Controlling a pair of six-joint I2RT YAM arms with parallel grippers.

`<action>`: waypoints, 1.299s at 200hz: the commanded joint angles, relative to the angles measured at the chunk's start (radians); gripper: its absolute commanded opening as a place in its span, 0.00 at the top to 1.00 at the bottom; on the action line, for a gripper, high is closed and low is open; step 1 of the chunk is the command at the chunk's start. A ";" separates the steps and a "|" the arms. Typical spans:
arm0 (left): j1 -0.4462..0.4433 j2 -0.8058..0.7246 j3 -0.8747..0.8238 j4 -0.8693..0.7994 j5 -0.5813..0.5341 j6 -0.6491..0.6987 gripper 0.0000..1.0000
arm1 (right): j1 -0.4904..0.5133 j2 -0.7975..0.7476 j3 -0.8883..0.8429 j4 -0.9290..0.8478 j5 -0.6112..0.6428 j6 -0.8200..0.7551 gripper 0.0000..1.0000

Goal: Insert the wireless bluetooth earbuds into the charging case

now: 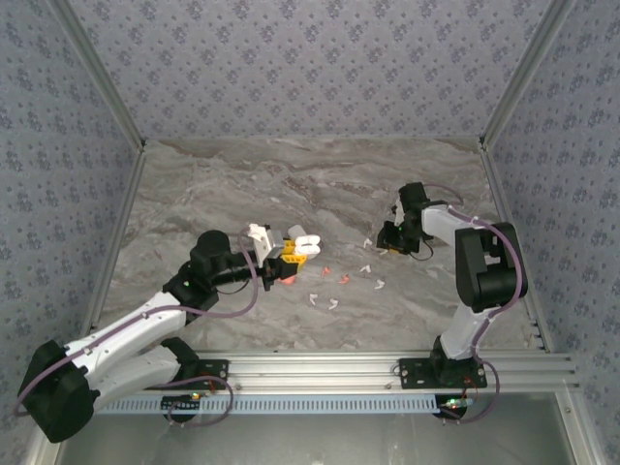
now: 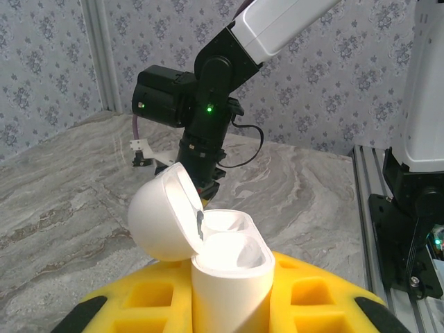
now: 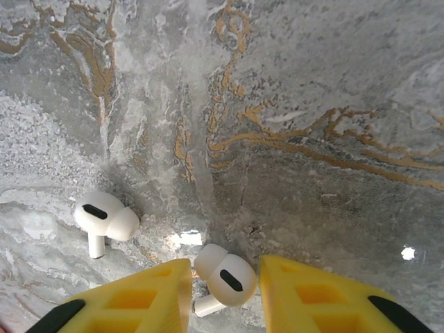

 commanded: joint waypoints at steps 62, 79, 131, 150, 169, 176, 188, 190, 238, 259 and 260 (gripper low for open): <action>-0.008 -0.022 0.006 0.002 -0.009 0.015 1.00 | 0.019 0.031 0.020 0.007 0.041 -0.017 0.77; -0.008 -0.021 0.006 0.001 -0.011 0.013 1.00 | 0.030 0.001 0.017 0.012 0.064 -0.031 0.78; -0.008 -0.003 -0.005 0.042 -0.014 -0.013 1.00 | 0.063 -0.184 -0.044 0.055 0.091 -0.106 0.78; -0.008 0.018 -0.014 0.090 -0.011 -0.047 1.00 | 0.088 -0.294 -0.081 0.080 0.071 -0.155 0.78; -0.008 0.047 -0.012 0.133 -0.009 -0.086 1.00 | 0.146 -0.425 -0.120 0.103 0.080 -0.213 0.78; -0.008 0.060 -0.007 0.145 -0.005 -0.100 1.00 | 0.168 -0.473 -0.134 0.114 0.088 -0.230 0.78; -0.008 0.081 -0.001 0.163 0.002 -0.121 1.00 | 0.198 -0.557 -0.154 0.130 0.090 -0.253 0.78; -0.008 0.085 0.001 0.167 0.003 -0.124 1.00 | 0.203 -0.571 -0.156 0.133 0.090 -0.255 0.78; -0.007 0.151 0.037 0.217 0.030 -0.175 1.00 | 0.313 -0.827 -0.182 0.197 0.094 -0.318 0.78; -0.010 0.169 0.055 0.222 0.043 -0.187 1.00 | 0.374 -0.881 -0.168 0.215 0.102 -0.360 0.78; -0.010 0.169 0.056 0.223 0.044 -0.187 1.00 | 0.378 -0.883 -0.168 0.216 0.103 -0.363 0.78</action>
